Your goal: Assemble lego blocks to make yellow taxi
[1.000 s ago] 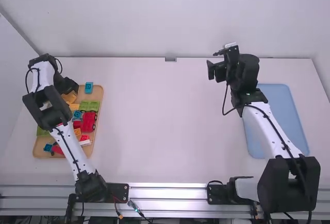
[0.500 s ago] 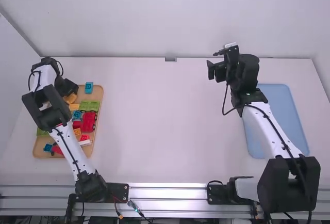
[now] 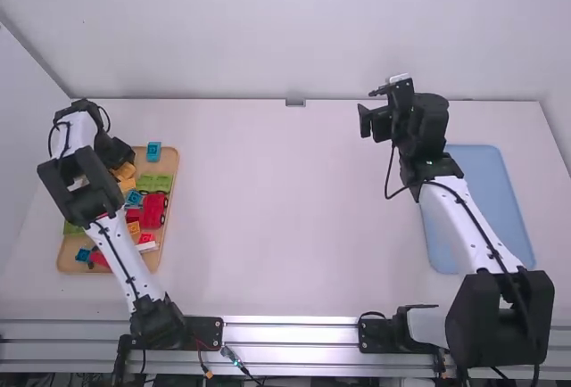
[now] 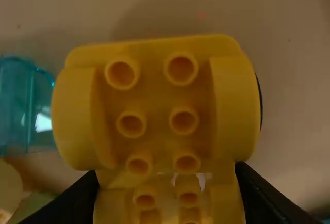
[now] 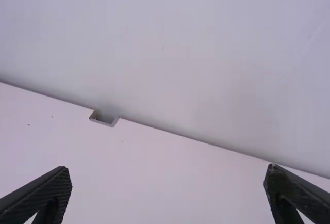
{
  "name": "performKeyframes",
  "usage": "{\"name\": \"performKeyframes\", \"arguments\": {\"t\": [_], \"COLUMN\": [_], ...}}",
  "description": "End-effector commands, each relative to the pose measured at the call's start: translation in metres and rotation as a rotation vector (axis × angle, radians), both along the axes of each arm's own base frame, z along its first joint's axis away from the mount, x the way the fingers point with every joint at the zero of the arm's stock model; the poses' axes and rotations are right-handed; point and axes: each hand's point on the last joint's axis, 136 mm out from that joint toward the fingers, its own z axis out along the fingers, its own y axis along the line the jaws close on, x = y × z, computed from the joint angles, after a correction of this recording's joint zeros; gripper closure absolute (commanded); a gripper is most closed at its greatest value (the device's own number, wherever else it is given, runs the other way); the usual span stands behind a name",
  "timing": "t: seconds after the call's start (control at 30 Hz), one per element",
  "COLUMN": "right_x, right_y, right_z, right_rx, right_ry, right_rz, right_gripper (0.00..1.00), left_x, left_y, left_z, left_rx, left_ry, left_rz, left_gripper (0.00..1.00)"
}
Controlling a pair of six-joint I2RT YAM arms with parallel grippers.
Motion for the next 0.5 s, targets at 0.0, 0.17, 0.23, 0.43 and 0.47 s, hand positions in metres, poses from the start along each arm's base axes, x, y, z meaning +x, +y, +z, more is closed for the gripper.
{"name": "performKeyframes", "arguments": {"t": [0.0,0.17,0.23,0.43,0.47], "right_x": [0.005,0.004,0.004,0.005,0.005], "right_y": [0.002,0.002,0.002,0.002,0.002], "right_z": [0.014,0.011,0.01,0.012,0.013], "right_rx": [0.007,0.005,0.005,0.006,0.006], "right_ry": [-0.029,-0.015,-0.01,-0.019,-0.025], "right_rz": [0.004,0.003,0.004,0.004,0.004], "right_gripper": [0.01,0.01,0.01,0.01,0.01], "left_x": [0.007,0.013,0.02,0.046,0.052], "left_y": [0.006,-0.003,-0.016,-0.069,-0.087], "left_z": [0.025,0.065,0.082,0.109,0.117], "left_rx": [0.027,0.05,0.061,0.088,0.094], "left_ry": [-0.035,-0.057,-0.074,-0.113,-0.124], "left_rz": [-0.03,-0.095,-0.169,-0.379,-0.441], "left_gripper": [0.63,0.75,0.75,0.76,0.83]}}
